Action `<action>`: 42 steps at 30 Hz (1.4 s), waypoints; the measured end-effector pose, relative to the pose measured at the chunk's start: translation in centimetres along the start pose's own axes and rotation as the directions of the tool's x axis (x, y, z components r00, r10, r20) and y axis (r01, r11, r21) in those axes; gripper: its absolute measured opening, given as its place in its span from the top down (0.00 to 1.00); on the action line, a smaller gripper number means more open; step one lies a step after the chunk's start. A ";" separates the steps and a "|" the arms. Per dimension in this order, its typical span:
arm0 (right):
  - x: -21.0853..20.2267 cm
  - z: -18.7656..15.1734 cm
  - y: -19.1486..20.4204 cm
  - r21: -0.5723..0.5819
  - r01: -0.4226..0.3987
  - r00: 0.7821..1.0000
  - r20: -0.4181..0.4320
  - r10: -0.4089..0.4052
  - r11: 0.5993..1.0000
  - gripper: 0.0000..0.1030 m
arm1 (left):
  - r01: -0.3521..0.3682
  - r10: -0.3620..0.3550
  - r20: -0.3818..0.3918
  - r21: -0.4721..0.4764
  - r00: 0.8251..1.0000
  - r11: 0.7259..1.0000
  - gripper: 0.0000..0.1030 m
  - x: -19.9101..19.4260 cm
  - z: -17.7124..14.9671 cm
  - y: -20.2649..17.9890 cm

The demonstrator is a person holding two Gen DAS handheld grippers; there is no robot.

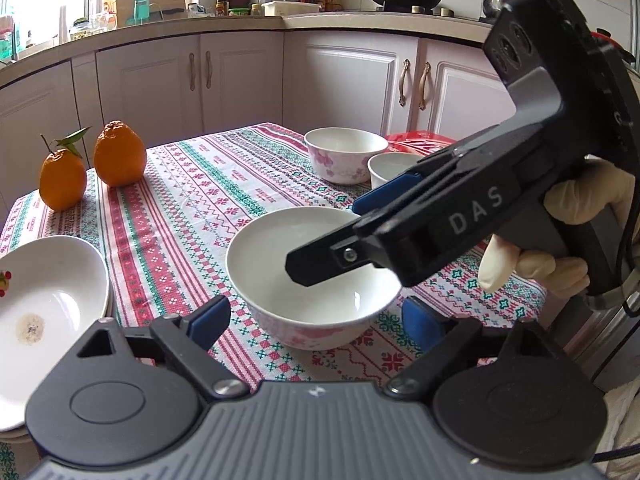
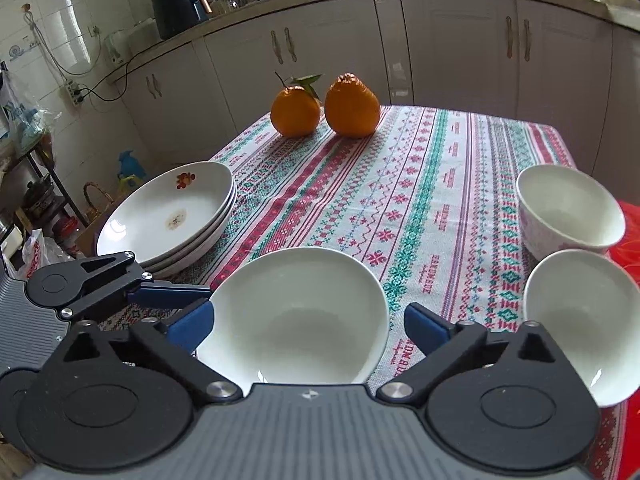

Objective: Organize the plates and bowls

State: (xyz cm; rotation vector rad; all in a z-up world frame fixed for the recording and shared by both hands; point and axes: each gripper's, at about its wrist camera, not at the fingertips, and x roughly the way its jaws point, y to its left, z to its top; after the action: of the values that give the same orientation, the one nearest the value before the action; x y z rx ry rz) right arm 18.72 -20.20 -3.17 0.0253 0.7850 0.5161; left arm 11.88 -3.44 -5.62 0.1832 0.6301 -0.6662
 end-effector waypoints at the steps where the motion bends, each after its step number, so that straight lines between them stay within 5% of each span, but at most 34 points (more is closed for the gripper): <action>1: -0.3 -0.1 0.1 -0.006 0.004 1.000 0.006 -0.004 1.000 0.00 | -0.001 0.001 -0.001 0.000 1.000 1.000 0.10 -0.2 0.0 0.0; 17: -7.4 -3.2 -2.9 0.070 0.148 0.977 0.143 -0.156 0.987 0.00 | 0.017 -0.021 0.049 0.083 0.999 0.996 0.10 -2.2 3.0 -3.9; 27: -10.3 -4.5 -7.9 0.138 0.249 0.953 0.140 -0.267 0.959 0.00 | 0.077 -0.084 0.052 0.127 0.995 0.989 0.10 3.0 5.5 -7.9; 42: -7.9 -2.8 -13.2 0.145 0.233 0.966 0.078 -0.246 0.961 0.01 | 0.033 -0.036 0.030 0.097 0.999 0.995 0.10 10.3 7.0 -10.8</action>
State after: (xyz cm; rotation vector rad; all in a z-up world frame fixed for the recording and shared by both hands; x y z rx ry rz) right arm 17.90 -35.79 -2.66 0.0785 0.7169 0.2289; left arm 14.79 -19.63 -5.82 0.2508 0.5720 -0.7324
